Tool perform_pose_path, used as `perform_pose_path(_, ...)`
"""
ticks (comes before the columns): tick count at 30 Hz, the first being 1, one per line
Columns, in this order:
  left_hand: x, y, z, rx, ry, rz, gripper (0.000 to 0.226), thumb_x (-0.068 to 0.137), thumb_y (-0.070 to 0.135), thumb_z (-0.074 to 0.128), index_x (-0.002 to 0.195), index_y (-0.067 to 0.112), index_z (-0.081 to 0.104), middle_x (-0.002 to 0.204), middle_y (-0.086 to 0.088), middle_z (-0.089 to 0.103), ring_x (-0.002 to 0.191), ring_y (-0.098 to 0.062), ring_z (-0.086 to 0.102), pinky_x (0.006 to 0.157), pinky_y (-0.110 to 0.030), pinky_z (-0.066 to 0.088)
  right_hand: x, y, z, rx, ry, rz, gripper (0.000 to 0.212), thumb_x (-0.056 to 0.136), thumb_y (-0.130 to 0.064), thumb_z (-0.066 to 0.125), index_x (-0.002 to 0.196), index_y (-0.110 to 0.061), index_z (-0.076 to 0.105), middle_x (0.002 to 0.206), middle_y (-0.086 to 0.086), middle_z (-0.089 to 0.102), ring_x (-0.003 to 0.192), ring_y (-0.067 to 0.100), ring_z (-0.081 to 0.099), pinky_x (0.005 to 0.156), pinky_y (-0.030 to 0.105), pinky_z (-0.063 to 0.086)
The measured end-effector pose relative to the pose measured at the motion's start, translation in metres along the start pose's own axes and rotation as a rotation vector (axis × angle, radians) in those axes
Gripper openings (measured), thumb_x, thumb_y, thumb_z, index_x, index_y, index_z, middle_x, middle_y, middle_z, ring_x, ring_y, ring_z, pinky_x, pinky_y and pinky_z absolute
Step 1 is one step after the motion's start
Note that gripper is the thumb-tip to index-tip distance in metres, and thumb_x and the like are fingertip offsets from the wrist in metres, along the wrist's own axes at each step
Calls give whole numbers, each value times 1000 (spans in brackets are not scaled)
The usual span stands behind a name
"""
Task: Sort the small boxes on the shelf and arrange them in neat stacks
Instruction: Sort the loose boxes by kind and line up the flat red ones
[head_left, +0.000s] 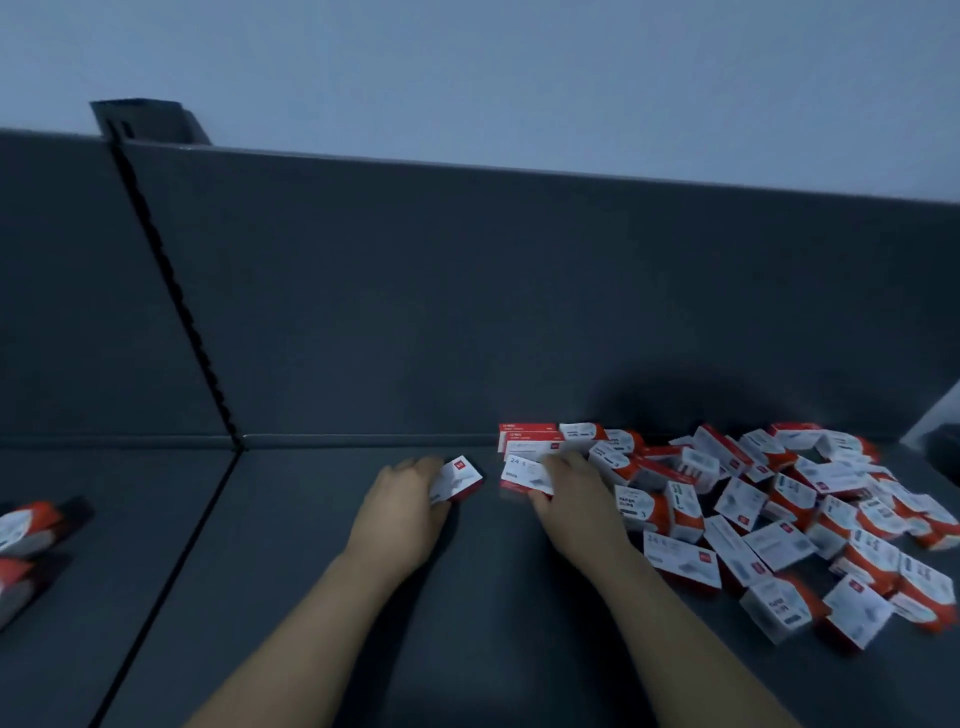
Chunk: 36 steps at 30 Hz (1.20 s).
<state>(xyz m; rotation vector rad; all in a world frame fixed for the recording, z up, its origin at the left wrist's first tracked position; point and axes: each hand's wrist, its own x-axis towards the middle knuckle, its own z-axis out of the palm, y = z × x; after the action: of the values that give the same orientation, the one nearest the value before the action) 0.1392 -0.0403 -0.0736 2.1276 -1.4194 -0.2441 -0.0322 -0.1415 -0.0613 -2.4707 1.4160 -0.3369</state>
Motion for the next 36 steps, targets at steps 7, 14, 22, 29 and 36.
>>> perform_pose_path(7, -44, -14, -29, -37, 129, -111, 25, 88, 19, 54, 112, 18, 57, 104, 0, 57, 95, -19, 55, 78, -32, 48, -15, -22, 8, 237, -3, -146, 33, 87, -22, 60, 120, -17, 56, 120, 0, 44, 106, 18, 50, 89, 26, 41)
perform_pose_path(14, -87, -49, -72, -75, 264, -187, 33, 84, 14, 55, 116, 23, 58, 97, 6, 55, 91, -15, 55, 70, -23, 38, -29, -89, 14, 342, -5, -309, 29, 86, -18, 61, 115, -19, 57, 115, -5, 45, 98, 14, 53, 84, 23, 42)
perform_pose_path(22, -140, -110, -143, -14, 372, -302, 40, 87, 19, 58, 127, 20, 54, 120, 1, 57, 108, -16, 54, 85, -24, 42, -58, -197, 38, 373, -36, -449, 25, 90, -17, 53, 115, -20, 53, 113, -4, 47, 105, 17, 46, 88, 32, 43)
perform_pose_path(29, -203, -188, -222, 56, 433, -374, 41, 90, 25, 56, 131, 23, 52, 125, 2, 56, 112, -18, 53, 87, -26, 43, -97, -314, 74, 400, -63, -531, 27, 91, -16, 52, 118, -19, 52, 115, -2, 47, 104, 17, 45, 85, 28, 41)
perform_pose_path(36, -259, -265, -295, 129, 425, -458, 34, 91, 27, 56, 125, 20, 54, 118, -1, 56, 106, -20, 53, 83, -29, 42, -133, -422, 115, 411, -107, -574, 38, 90, -16, 55, 128, -14, 50, 125, 4, 48, 116, 23, 44, 96, 34, 40)
